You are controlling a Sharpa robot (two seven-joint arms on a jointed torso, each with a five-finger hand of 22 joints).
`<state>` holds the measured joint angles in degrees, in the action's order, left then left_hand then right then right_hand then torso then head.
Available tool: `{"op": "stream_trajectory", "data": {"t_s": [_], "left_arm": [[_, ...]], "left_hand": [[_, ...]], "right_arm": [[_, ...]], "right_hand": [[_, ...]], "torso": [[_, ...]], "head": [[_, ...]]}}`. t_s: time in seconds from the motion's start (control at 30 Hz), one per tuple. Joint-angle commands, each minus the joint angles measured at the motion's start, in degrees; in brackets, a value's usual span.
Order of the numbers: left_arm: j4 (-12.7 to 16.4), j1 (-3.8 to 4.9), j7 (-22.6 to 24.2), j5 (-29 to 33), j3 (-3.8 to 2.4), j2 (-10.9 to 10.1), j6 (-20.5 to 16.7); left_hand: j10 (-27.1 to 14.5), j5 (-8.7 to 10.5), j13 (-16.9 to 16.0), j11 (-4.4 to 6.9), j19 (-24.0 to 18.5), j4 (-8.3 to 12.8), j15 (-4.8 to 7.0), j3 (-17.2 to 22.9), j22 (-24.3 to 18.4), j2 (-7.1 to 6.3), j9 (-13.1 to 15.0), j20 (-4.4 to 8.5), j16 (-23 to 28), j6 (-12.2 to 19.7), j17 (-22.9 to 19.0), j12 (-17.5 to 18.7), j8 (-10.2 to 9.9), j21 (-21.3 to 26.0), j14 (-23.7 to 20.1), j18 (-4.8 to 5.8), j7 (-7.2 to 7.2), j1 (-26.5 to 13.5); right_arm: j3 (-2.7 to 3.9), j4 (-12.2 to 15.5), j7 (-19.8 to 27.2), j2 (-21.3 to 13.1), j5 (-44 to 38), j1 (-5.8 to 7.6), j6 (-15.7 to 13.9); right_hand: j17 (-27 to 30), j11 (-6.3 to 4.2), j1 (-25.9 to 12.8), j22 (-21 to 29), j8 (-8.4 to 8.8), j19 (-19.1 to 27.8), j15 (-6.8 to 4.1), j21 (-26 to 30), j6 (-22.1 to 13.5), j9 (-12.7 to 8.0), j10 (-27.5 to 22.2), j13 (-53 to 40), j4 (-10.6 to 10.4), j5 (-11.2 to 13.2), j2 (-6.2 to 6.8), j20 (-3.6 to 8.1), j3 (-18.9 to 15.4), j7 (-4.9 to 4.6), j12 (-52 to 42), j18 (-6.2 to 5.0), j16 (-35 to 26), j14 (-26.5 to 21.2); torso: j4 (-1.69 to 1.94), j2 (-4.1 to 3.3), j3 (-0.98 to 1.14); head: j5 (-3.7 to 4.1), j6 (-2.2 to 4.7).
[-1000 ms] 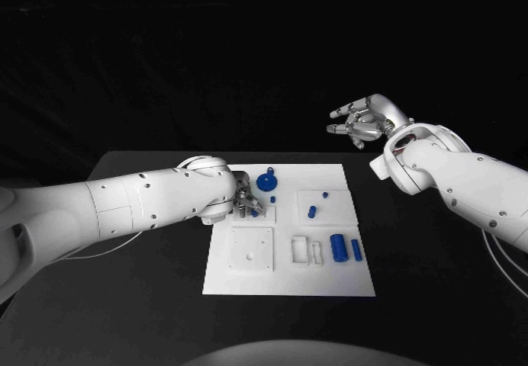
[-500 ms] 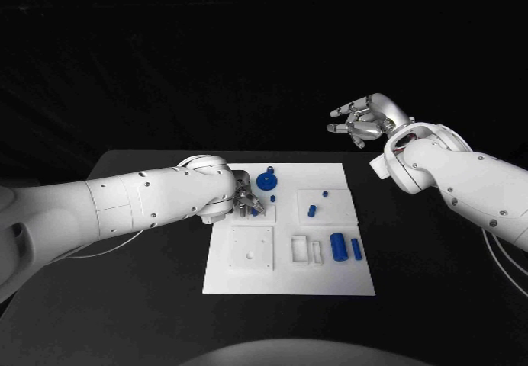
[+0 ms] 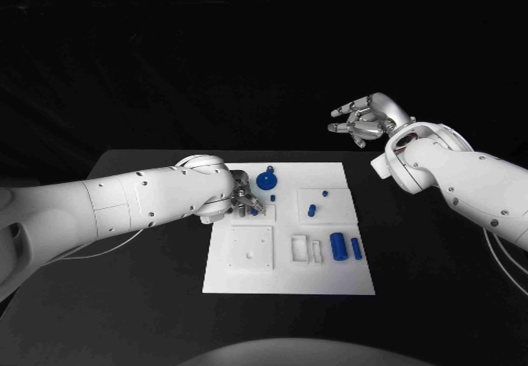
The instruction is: Assemble the parts on the task board
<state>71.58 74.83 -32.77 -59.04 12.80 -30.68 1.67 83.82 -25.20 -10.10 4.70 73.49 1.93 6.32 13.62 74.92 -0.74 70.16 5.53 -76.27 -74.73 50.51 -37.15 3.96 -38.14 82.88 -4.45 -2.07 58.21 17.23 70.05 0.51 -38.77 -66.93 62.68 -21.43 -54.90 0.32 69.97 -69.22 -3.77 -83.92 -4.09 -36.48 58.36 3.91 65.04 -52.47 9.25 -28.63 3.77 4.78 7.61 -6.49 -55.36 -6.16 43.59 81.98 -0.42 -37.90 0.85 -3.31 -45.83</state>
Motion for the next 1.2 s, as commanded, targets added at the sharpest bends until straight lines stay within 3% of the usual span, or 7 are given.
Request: {"op": "stream_trajectory", "data": {"t_s": [0.03, 0.07, 0.17, 0.8, 1.2], "left_arm": [[-0.82, -1.21, -2.54, 1.26, 0.89, -0.05, 2.91], [-0.96, -1.21, -2.46, 1.71, 0.88, -0.02, 3.04], [-1.38, -1.21, -2.22, 3.06, 0.88, 0.07, 3.37], [-4.41, -0.64, -0.05, 5.99, 0.74, 1.04, 7.00], [-4.65, 1.76, 1.46, 5.45, 0.63, 1.32, 11.01]], "left_hand": [[2.95, 0.73, -0.03, -0.33, -0.34, 5.28, -0.03, 4.85, 1.20, 4.53, -0.15, 0.22, 0.39, 0.52, -0.15, 0.24, 0.00, 0.33, -0.16, 0.31, -0.08, 4.04], [2.94, 1.82, -0.04, -0.35, -0.35, 5.20, -0.03, 4.80, 1.20, 4.77, -0.21, 0.25, 0.45, 0.69, -0.27, 0.29, -0.03, 0.38, -0.19, 0.35, -0.04, 4.16], [2.93, 2.61, -0.09, -0.38, -0.40, 5.02, -0.04, 4.39, 1.17, 5.01, -0.32, 0.36, 0.54, 0.87, -0.42, 0.41, 0.04, 0.59, -0.21, 0.48, 0.00, 4.58], [2.89, 3.34, -0.31, -0.42, -0.80, 4.74, -0.09, 3.79, 1.02, 4.85, 0.20, 0.73, 0.78, 1.29, -1.10, 0.81, 0.09, 1.54, -0.46, 1.07, 0.10, 5.91], [2.86, 3.42, -0.39, -0.44, -0.84, 4.84, -0.09, 3.79, 0.98, 4.81, 0.48, 0.86, 0.92, 1.40, -1.60, 0.97, 0.10, 1.78, -0.55, 1.21, 0.13, 6.26]], "right_arm": [[0.03, 0.11, 0.10, 0.00, -0.70, -0.04, 0.42], [0.03, 0.11, 0.08, 0.00, -0.70, -0.04, 0.42], [0.03, 0.08, 0.06, 0.01, -0.72, -0.04, 0.44], [0.03, 0.00, -0.08, 0.10, -0.78, -0.06, 0.51], [0.03, -0.06, -0.13, 0.24, -0.85, -0.06, 0.57]], "right_hand": [[0.03, -0.27, -0.44, 0.05, 0.21, -2.88, 0.02, -0.13, 0.20, -0.08, 0.12, -0.09, -0.29, -0.20, -0.24, 0.35, -0.20, 0.00, -0.09, -1.16, -0.30, 0.41], [0.03, -0.27, -0.44, 0.05, 0.21, -2.88, 0.02, -0.13, 0.20, -0.08, 0.12, -0.09, -0.29, -0.20, -0.24, 0.35, -0.20, 0.00, -0.09, -1.16, -0.30, 0.41], [0.03, -0.27, -0.44, 0.05, 0.21, -2.88, 0.02, -0.13, 0.20, -0.08, 0.12, -0.09, -0.29, -0.20, -0.24, 0.35, -0.20, 0.00, -0.09, -1.16, -0.30, 0.41], [0.03, -0.28, -0.35, 0.06, 0.21, -2.88, 0.02, -0.16, 0.21, -0.08, 0.14, -0.11, -0.29, -0.20, -0.23, 0.34, -0.16, 0.00, -0.08, -1.16, -0.30, 0.42], [0.03, -0.29, -0.36, 0.07, 0.21, -2.88, 0.01, -0.18, 0.21, -0.09, 0.11, -0.15, -0.22, -1.43, -0.15, 0.36, 0.02, -0.02, -0.06, -1.16, -0.32, 0.41]], "torso": [[-0.02, 0.01, -0.02], [-0.03, 0.00, -0.02], [-0.04, -0.01, 0.01], [-0.13, -0.05, 0.05], [-0.03, 0.03, 0.04]], "head": [[-0.06, 0.04], [-0.09, 0.08], [-0.12, 0.06], [-0.10, 0.45], [-0.19, 0.26]]}}
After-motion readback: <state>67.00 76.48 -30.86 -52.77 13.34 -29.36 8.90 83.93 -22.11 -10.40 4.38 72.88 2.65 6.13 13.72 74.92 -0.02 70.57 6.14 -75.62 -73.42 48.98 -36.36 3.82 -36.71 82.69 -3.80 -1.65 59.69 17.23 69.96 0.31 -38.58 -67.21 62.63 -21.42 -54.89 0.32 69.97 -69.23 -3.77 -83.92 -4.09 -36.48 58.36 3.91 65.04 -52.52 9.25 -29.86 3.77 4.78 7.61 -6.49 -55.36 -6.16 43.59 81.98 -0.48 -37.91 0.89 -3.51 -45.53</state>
